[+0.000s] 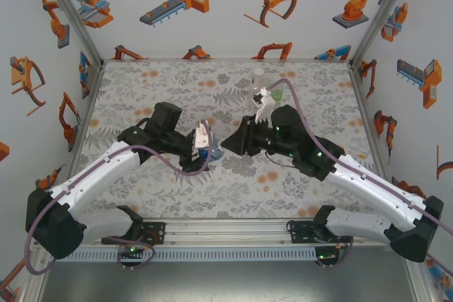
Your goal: Screw on the bottle caps
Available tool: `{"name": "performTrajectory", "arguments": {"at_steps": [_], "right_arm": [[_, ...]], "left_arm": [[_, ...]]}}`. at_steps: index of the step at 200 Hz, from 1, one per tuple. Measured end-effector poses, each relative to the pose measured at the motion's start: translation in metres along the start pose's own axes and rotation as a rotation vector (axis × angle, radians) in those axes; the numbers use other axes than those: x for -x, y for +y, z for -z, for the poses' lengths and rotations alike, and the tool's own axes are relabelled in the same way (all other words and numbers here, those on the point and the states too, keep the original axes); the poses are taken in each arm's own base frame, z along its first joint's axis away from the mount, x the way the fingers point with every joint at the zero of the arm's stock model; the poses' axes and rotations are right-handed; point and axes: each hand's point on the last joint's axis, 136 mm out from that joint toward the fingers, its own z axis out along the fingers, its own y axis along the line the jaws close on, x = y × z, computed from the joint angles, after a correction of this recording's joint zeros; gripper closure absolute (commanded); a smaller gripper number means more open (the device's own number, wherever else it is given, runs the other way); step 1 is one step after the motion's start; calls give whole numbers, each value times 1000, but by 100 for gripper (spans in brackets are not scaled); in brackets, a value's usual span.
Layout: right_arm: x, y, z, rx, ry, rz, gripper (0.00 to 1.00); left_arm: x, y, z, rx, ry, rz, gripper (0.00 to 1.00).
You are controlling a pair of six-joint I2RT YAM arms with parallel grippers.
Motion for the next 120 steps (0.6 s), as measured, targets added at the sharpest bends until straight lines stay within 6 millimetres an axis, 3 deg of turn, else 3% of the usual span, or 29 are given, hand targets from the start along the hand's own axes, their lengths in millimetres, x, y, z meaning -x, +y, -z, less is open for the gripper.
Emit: {"name": "performTrajectory", "arguments": {"at_steps": [28,60,120], "right_arm": [[-2,-18,-11,-117,22,-251,100],[-2,-26,-13,-182,24,-356,100],[5,-20,-7,-204,28,-297,49]], "left_arm": [[-9,8,0,49,46,31,100],[-13,12,0,72,66,43,100],[-3,13,-1,68,25,16,100]]}}
